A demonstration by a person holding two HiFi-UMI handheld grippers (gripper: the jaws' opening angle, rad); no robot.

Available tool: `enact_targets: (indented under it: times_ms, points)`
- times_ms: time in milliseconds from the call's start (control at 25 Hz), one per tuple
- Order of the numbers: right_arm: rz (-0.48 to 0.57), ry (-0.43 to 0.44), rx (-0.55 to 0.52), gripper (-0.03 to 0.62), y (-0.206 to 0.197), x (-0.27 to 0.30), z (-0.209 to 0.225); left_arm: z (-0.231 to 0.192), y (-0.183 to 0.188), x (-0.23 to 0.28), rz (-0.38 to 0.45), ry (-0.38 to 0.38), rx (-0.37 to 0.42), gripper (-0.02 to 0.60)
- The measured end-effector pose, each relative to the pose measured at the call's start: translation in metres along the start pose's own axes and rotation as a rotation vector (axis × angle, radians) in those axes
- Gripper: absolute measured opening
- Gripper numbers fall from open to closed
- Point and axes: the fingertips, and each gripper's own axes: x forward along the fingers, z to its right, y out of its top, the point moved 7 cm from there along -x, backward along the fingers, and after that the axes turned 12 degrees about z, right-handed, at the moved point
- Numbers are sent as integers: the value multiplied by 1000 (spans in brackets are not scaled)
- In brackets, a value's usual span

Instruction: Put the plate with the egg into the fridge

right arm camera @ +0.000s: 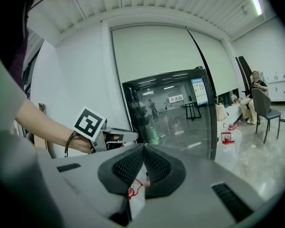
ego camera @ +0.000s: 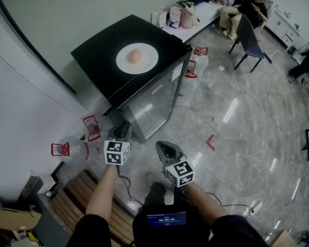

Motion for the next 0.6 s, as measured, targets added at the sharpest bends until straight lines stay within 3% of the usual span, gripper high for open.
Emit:
enact_targets:
  times_ms: [240,600]
  points:
    - [27,-25,-2,9,9,-6,4,4,5,2,5,16,19,38]
    - [33,-9,5,9,2,-24,11,15,5,1,-5,125,-15,38]
